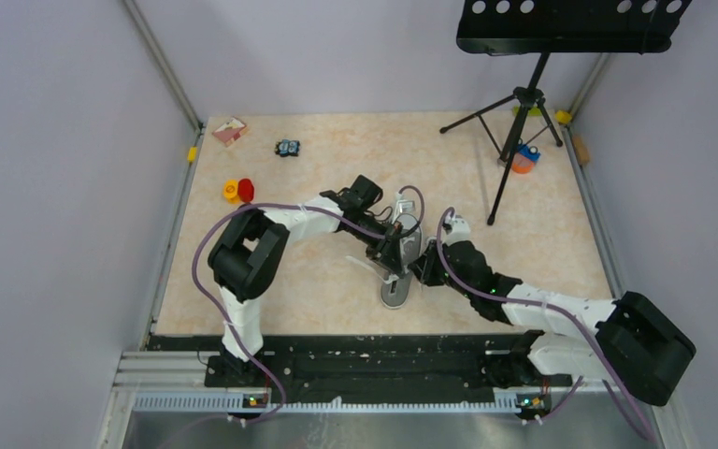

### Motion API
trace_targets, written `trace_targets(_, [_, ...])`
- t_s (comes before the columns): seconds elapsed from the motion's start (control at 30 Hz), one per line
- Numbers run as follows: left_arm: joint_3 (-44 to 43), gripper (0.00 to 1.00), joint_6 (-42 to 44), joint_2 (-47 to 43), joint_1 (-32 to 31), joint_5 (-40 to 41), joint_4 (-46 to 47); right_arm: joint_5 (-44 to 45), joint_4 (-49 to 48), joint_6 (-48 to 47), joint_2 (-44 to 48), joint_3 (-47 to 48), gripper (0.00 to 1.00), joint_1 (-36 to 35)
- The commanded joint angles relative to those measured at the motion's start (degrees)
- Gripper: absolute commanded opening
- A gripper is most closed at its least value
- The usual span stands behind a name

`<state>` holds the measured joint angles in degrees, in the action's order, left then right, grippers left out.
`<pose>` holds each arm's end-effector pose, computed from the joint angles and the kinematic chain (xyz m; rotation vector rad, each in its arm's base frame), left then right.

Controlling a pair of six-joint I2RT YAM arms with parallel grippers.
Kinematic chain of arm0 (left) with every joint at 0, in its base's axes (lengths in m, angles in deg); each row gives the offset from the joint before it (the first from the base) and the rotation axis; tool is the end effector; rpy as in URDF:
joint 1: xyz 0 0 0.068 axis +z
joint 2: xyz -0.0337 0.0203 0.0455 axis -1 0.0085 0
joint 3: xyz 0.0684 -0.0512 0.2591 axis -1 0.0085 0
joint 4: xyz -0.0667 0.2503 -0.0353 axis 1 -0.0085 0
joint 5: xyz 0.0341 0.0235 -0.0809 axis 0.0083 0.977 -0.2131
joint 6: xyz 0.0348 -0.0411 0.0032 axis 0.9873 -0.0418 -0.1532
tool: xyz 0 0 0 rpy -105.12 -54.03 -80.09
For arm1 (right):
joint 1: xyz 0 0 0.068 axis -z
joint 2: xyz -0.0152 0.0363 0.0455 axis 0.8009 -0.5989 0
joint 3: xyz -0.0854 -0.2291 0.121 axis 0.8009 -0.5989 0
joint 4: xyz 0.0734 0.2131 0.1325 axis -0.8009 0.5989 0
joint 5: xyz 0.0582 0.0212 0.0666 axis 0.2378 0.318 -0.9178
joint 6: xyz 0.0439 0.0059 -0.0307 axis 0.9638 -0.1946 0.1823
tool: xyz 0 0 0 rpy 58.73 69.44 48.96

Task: Tie the shoes
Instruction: Cross the shoelace with the shoelace.

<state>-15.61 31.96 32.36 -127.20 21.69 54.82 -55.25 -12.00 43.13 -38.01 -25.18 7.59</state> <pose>0.2859 -0.2595 0.1707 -0.9486 -2.4745 1.6106 0.1581 0.1550 0.1706 -0.0236 2.1470 0.7764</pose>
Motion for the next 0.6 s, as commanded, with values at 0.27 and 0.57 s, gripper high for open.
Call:
trace_targets(0.27, [-1.86, 0.00, 0.71, 0.64, -0.32, -0.62, 0.27, 3.36, 0.26, 1.88, 4.16, 0.25, 0.00, -0.38])
trace_targets(0.57, [-2.16, 0.00, -0.86, -1.50, -0.29, -0.33, 1.68, 3.33, 2.45, 3.94, 8.72, -1.93, 0.24, -0.33])
